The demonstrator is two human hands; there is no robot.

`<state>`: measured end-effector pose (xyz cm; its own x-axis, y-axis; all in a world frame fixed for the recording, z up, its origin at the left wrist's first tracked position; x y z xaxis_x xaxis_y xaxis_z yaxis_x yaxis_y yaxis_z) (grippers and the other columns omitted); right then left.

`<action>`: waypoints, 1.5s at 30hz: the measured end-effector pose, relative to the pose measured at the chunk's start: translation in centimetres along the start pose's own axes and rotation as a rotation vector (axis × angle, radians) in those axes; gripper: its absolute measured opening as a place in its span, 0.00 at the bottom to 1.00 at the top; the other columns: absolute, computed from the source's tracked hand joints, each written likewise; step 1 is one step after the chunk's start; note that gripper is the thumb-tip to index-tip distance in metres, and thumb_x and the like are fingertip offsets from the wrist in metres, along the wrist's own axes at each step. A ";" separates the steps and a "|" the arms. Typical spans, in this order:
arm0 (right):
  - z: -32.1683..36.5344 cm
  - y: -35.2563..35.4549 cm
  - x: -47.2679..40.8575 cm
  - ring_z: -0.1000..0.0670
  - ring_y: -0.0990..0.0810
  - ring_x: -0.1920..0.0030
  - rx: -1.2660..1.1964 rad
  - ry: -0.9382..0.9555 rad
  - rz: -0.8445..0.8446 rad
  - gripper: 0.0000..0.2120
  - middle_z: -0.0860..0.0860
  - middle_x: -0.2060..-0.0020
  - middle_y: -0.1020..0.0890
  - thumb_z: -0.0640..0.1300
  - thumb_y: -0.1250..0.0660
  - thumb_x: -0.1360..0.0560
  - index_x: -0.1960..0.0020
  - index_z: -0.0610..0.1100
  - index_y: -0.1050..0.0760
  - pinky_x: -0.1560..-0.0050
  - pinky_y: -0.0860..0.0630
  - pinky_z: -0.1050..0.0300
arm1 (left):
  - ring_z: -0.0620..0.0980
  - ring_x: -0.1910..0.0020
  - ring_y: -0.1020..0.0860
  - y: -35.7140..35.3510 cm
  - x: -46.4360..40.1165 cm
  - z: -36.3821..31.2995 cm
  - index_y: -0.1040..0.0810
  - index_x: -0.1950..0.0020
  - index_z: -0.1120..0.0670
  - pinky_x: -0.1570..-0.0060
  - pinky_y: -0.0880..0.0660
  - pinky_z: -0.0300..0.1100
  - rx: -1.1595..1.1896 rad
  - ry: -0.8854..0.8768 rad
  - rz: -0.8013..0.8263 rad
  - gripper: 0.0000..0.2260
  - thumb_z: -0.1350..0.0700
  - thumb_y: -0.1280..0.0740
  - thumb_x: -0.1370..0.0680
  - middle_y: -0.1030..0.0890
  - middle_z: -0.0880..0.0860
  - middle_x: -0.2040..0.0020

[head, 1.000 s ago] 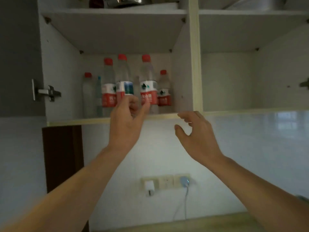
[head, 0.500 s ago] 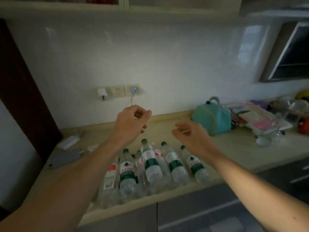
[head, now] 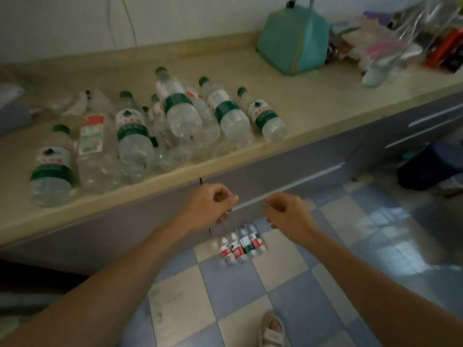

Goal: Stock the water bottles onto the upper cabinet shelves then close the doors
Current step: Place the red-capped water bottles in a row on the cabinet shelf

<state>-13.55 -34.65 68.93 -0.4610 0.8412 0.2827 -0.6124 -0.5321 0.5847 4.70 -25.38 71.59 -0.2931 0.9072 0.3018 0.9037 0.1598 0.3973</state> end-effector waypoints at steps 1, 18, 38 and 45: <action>-2.7 -1.5 -0.5 0.43 0.15 0.57 0.007 -0.034 0.012 0.04 0.47 0.59 0.14 0.42 0.31 0.24 0.54 0.50 0.20 0.51 0.18 0.39 | 0.48 0.67 0.18 -1.6 -0.8 2.5 0.20 0.53 0.59 0.65 0.20 0.43 -0.009 0.031 0.008 0.08 0.54 0.31 0.20 0.17 0.55 0.61; -45.9 -33.3 -23.1 0.53 0.20 0.60 0.265 -0.097 0.243 0.08 0.45 0.50 0.15 0.44 0.35 0.21 0.44 0.44 0.20 0.63 0.27 0.62 | 0.58 0.52 0.19 -23.5 -20.6 56.7 0.24 0.47 0.55 0.49 0.19 0.56 -0.036 0.526 -0.207 0.14 0.46 0.30 0.23 0.19 0.57 0.51; -56.6 -47.9 -25.4 0.43 0.22 0.40 0.394 -0.101 0.414 0.35 0.45 0.41 0.22 0.45 0.22 0.30 0.28 0.47 0.36 0.37 0.24 0.44 | 0.55 0.46 0.19 -33.4 -23.6 72.3 0.36 0.28 0.45 0.54 0.16 0.53 0.120 0.639 -0.038 0.36 0.49 0.20 0.30 0.21 0.53 0.39; -53.8 -50.1 -29.3 0.45 0.23 0.39 0.211 -0.051 0.352 0.25 0.47 0.40 0.22 0.50 0.29 0.24 0.30 0.45 0.32 0.42 0.23 0.50 | 0.48 0.53 0.22 -29.8 -26.9 72.3 0.29 0.39 0.51 0.58 0.25 0.42 0.001 0.520 -0.264 0.22 0.43 0.26 0.26 0.22 0.49 0.47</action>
<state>-3.93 -37.80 -9.58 -0.5833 0.6180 0.5271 -0.2755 -0.7610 0.5873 8.18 -26.36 -11.06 -0.6230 0.5266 0.5785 0.7794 0.3555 0.5158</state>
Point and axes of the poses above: each hand's wrist, its own x-axis away from the middle knuckle, its own y-axis out of the back of the hand, z = x × y, the point moved 10 cm from there along -x, towards the middle knuckle
